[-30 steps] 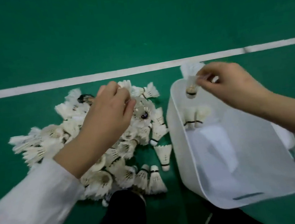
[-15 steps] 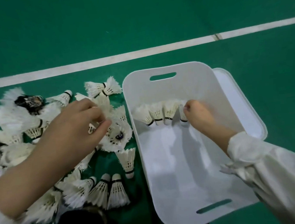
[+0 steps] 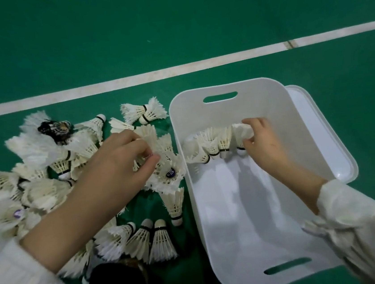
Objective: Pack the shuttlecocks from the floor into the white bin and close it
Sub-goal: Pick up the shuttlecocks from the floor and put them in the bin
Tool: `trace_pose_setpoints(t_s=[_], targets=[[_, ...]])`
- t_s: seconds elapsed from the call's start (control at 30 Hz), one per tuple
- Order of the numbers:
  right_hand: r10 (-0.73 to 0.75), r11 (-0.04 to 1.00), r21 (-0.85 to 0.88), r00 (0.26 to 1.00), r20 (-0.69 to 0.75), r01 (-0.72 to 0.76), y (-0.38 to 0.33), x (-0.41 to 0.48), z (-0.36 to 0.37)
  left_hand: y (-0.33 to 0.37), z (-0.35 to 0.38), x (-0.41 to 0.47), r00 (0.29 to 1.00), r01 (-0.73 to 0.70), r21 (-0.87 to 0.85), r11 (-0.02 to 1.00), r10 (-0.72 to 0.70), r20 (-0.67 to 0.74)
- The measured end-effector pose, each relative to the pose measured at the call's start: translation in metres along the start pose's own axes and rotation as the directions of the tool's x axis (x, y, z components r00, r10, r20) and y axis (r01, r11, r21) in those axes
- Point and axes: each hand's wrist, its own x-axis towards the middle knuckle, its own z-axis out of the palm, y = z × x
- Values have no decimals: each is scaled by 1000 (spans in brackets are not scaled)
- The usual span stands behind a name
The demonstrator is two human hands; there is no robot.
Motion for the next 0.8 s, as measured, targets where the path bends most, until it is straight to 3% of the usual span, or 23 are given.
trace_pose_setpoints(t_s=[0.13,0.2,0.27,0.33,0.4,0.53,0.57,0.63,0.7,0.8], targets=[[-319,918,215,943,-97,333,-66,-41,-25,0,-4,-3,999,28,-28,999,-29,-35],[-491,815,327,870,-49,478,-107,-67,-29,0,-7,-5,998,41,-34,999,-42,-48],[-595,762,385,798,95,521,-136,-88,-25,0,-12,-7,997,51,-50,997,-54,-63],[-665,740,317,717,210,593,-150,-99,-15,-3,-18,-10,993,59,-64,996,-65,-96],[-717,693,129,659,227,709,-151,-98,-7,-7,-23,-14,988,87,-63,994,-94,-122],[-739,638,-49,629,240,768,-160,-89,-2,-9,-32,-19,980,145,-121,982,-159,-116],[-741,643,-36,634,221,765,-162,-88,-3,-8,-35,-19,977,159,-138,978,-176,-121],[-696,717,63,709,112,694,-162,-83,-15,-8,-42,-18,967,192,-170,966,-216,-135],[-608,775,183,792,-46,605,-151,-75,-35,-12,-50,-15,962,203,-170,964,-228,-148],[-440,853,203,872,-215,481,-115,-53,-62,-20,-52,-17,957,232,-180,956,-258,-132]])
